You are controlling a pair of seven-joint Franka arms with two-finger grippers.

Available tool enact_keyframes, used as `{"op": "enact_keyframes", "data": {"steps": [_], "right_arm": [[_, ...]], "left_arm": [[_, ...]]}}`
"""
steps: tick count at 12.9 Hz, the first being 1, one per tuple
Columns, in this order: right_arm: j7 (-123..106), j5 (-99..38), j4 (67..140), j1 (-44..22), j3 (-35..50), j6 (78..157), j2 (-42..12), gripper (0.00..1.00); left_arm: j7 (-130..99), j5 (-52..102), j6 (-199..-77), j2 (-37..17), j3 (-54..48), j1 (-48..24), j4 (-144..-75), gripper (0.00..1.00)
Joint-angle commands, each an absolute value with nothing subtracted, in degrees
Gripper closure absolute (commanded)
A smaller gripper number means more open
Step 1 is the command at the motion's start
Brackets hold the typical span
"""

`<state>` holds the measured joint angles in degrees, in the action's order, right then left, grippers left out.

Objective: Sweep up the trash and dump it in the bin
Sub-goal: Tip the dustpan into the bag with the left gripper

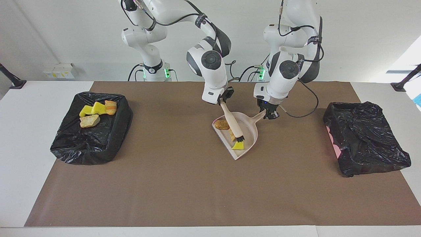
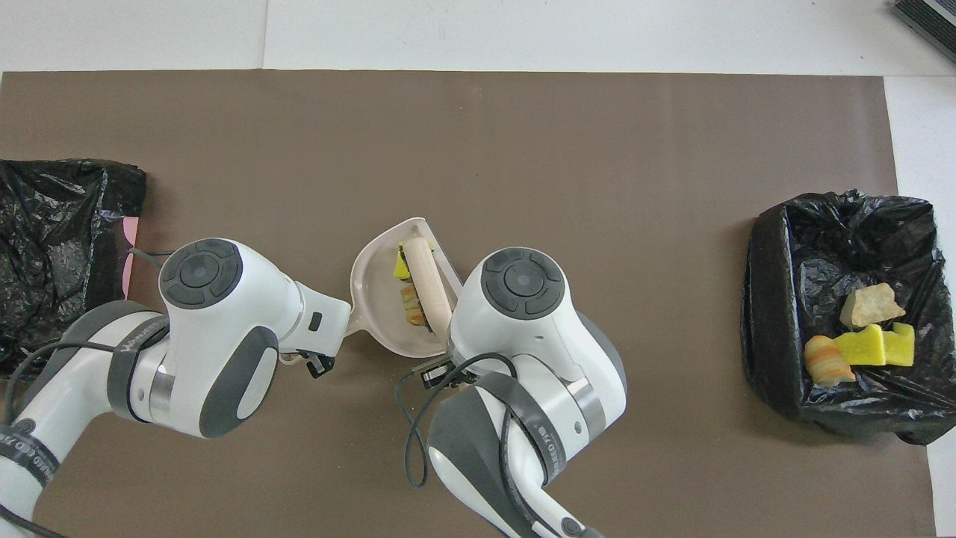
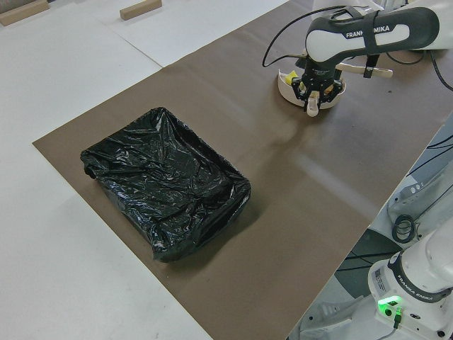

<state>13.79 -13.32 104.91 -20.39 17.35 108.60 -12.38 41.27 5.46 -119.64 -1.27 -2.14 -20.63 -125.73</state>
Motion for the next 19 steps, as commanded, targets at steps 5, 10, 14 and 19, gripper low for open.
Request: {"op": "enact_keyframes", "data": {"steps": [5, 10, 14, 19], "right_arm": [[29.5, -13.5, 106.4, -18.5, 17.7, 95.5, -3.6, 1.00], [41.9, -13.8, 113.3, -26.9, 17.8, 102.7, -1.0, 1.00], [45.5, -12.6, 115.0, -32.2, 17.7, 108.5, -6.3, 1.00], [51.9, -10.2, 118.5, -35.9, 17.8, 116.5, -8.7, 1.00]], "left_arm": [[30.4, 7.2, -117.9, 3.0, -1.8, -16.2, -124.6, 1.00], [30.9, 7.4, -109.8, 7.3, -1.8, -3.5, -119.5, 1.00], [36.5, 7.5, -105.1, 6.9, -1.7, 7.4, -113.4, 1.00], [64.3, 6.6, -103.1, 6.6, -1.2, 22.3, -111.7, 1.00]]}}
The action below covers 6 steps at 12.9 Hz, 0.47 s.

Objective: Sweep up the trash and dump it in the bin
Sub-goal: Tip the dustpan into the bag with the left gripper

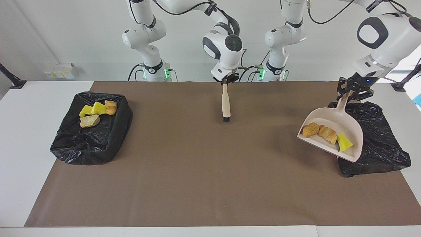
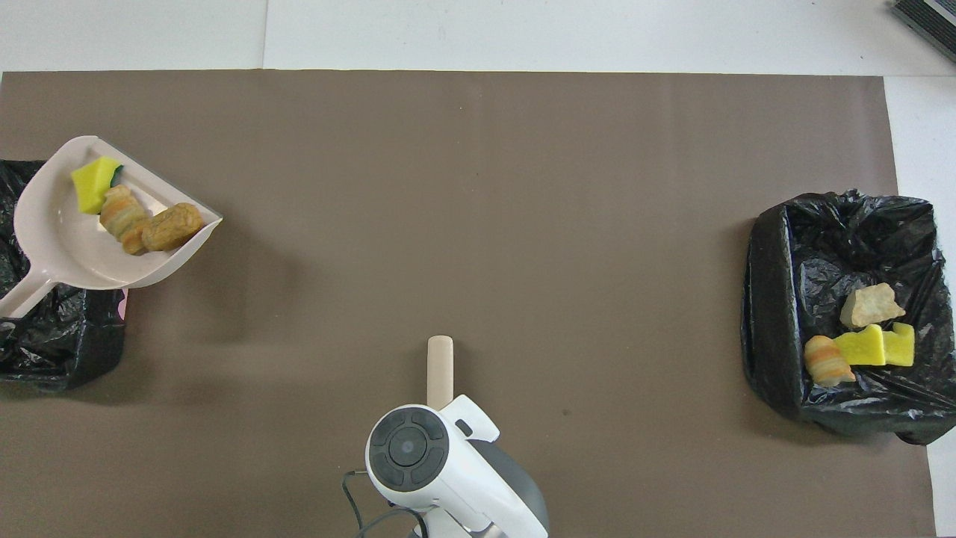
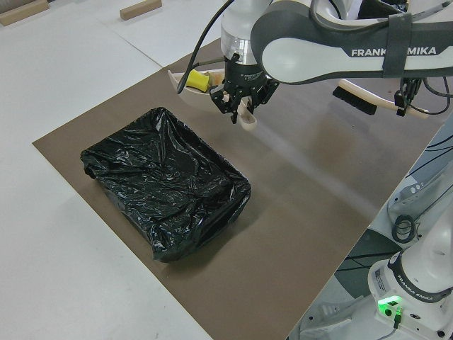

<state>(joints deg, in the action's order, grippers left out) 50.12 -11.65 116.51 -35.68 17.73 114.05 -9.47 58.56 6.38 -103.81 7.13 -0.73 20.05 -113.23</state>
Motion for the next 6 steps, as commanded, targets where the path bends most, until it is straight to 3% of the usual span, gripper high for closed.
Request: {"op": "enact_keyframes", "data": {"steps": [1, 3, 4, 5, 6], "right_arm": [[51.9, -9.6, 119.3, -36.0, 17.8, 116.7, -8.7, 1.00], [51.8, -9.1, 119.4, -35.9, 17.7, 116.3, -8.7, 1.00], [51.8, -9.1, 119.3, -35.7, 17.7, 115.7, -8.8, 0.36], [51.8, -9.0, 118.8, -35.6, 17.6, 114.5, -8.9, 0.00], [51.4, -9.1, 117.6, -34.7, 17.7, 112.2, -9.0, 0.00]], "left_arm": [[66.4, 5.3, -103.7, 6.2, -0.5, 23.5, -111.3, 1.00], [71.3, -0.4, -107.6, 4.3, -0.2, 25.3, -110.0, 1.00], [73.9, -2.6, -110.2, 2.7, -0.2, 26.7, -108.5, 1.00], [77.0, -3.7, -111.3, 0.2, -0.2, 27.8, -105.8, 1.00], [80.2, -4.6, -111.7, -2.2, -0.2, 29.0, -102.4, 1.00]]}}
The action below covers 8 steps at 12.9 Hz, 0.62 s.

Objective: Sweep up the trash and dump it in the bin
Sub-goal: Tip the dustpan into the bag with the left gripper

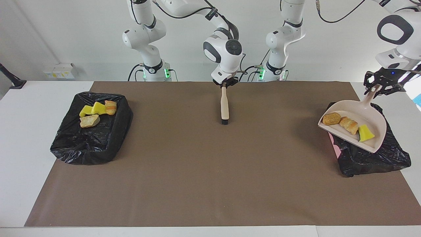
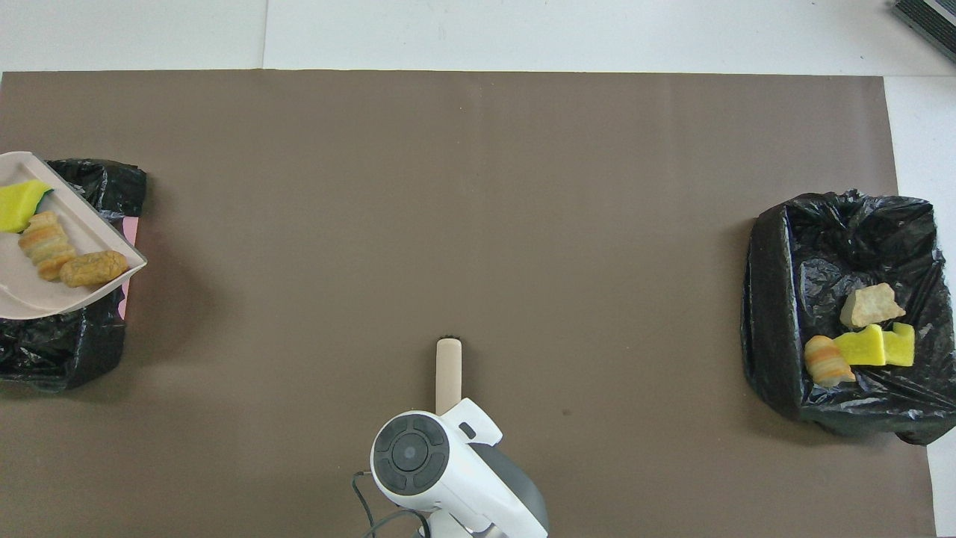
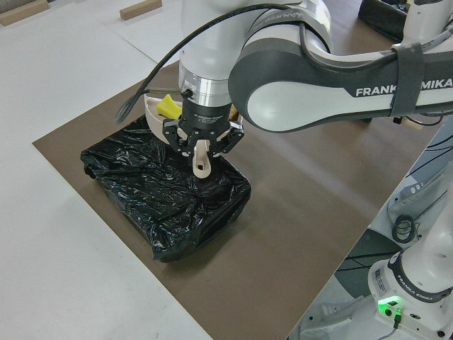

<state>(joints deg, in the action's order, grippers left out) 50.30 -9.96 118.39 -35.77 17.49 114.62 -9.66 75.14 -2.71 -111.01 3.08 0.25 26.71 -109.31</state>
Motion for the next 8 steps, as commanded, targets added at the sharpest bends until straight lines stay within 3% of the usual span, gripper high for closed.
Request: {"op": "enact_keyframes", "data": {"steps": [1, 3, 8], "right_arm": [[51.2, -9.1, 116.1, -33.6, 17.7, 109.6, -9.0, 0.00], [50.7, -9.2, 113.7, -32.0, 17.8, 106.2, -8.4, 0.00], [43.6, -10.3, 109.5, -25.8, 17.8, 98.4, -4.8, 0.00]], "left_arm": [[83.4, -7.0, -112.1, -5.2, -0.3, 30.2, -98.4, 1.00], [86.8, -11.7, -114.8, -8.5, -0.3, 30.8, -94.0, 1.00], [88.2, -33.8, -115.3, -8.6, -0.4, 26.7, -94.1, 1.00]]}}
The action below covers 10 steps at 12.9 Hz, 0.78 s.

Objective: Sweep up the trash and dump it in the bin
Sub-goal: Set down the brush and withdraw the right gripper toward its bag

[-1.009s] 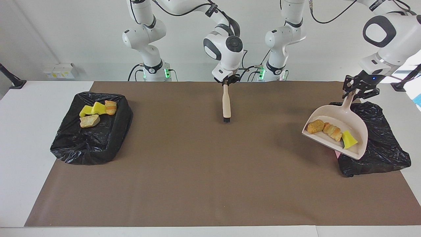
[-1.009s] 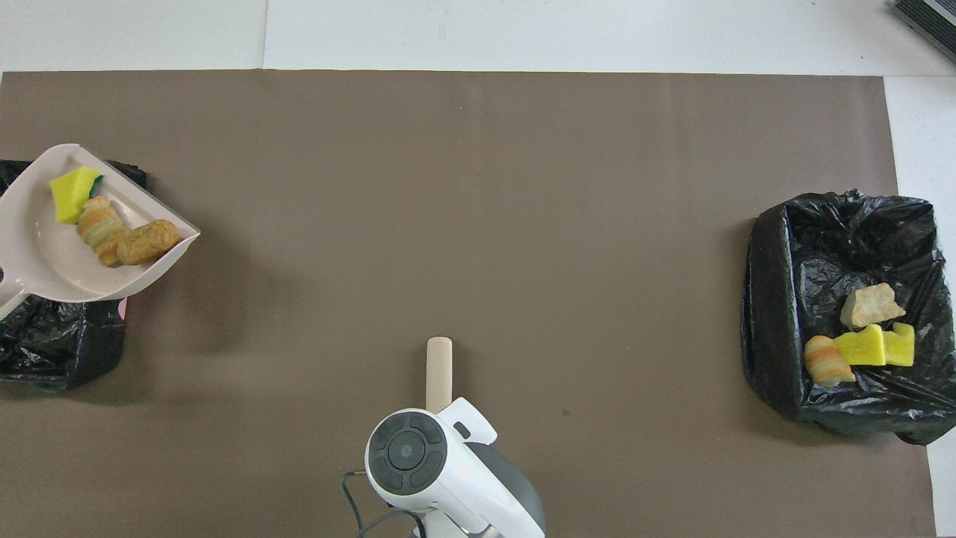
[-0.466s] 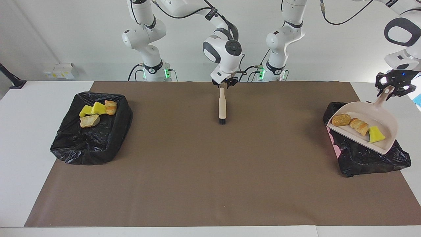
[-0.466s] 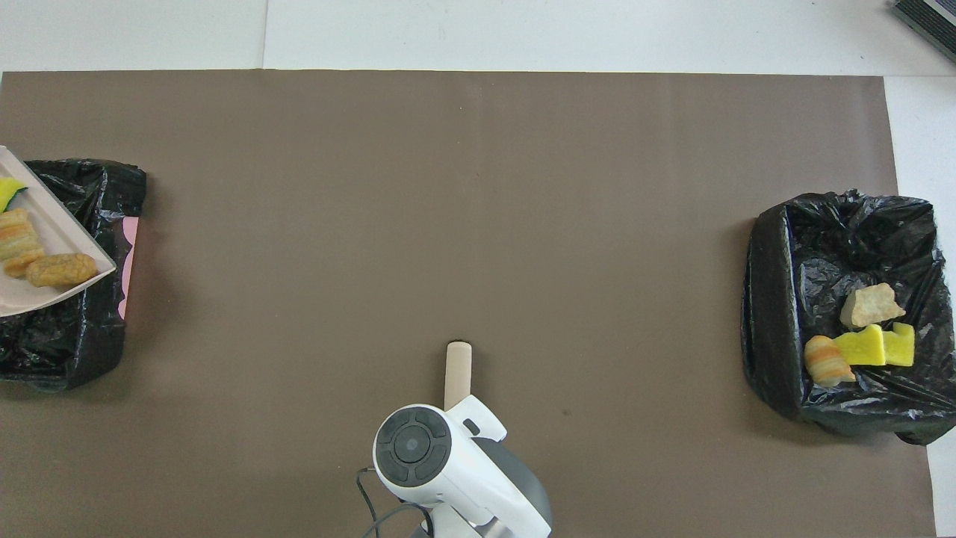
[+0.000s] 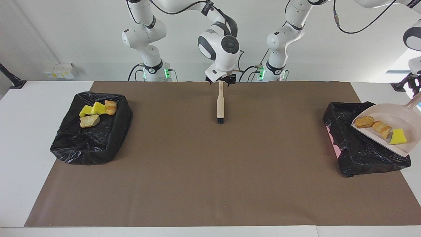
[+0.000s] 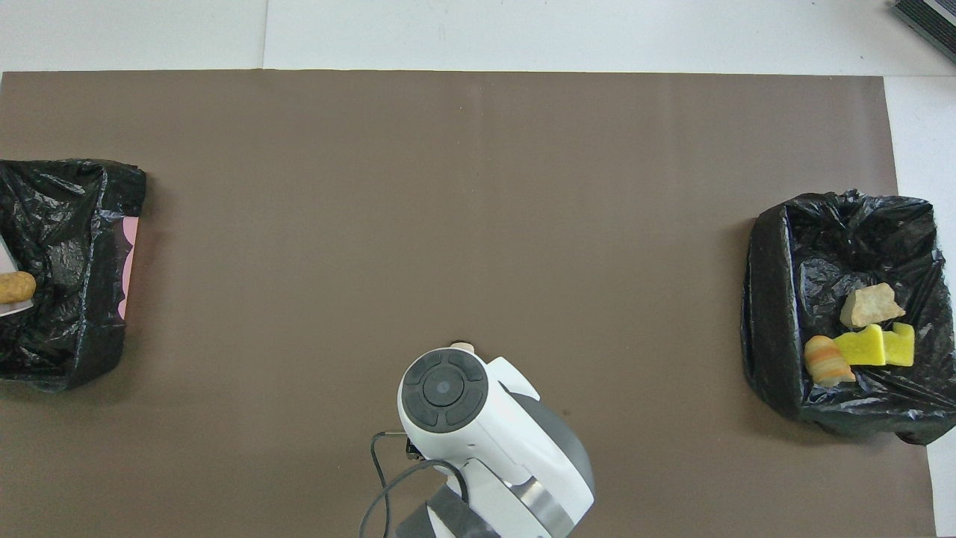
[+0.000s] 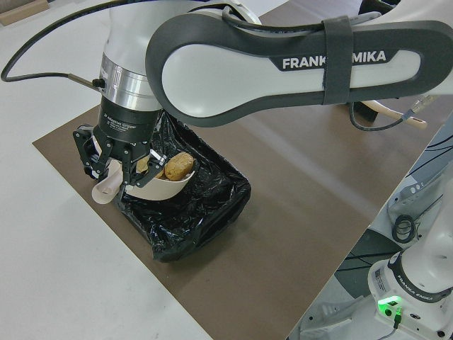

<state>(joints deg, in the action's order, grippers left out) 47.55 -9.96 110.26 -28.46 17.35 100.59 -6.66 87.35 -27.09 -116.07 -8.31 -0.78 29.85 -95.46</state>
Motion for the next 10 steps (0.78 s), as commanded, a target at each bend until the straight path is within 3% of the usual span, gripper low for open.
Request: {"op": "enact_keyframes", "data": {"steps": [1, 4, 10], "right_arm": [[42.4, -10.4, 108.6, -24.4, 17.8, 97.4, -4.2, 0.00], [41.8, -10.2, 103.5, -20.3, 17.5, 92.2, -4.0, 0.00], [28.9, -9.3, 98.4, -8.5, 17.2, 91.4, -1.7, 0.00]], "left_arm": [[87.8, -39.6, -113.8, -8.5, -0.5, 24.1, -94.0, 1.00], [87.6, -43.5, -105.8, -8.2, -0.6, 20.0, -92.6, 1.00], [88.9, -55.9, -100.3, -7.9, -1.0, 13.5, -88.2, 1.00]]}}
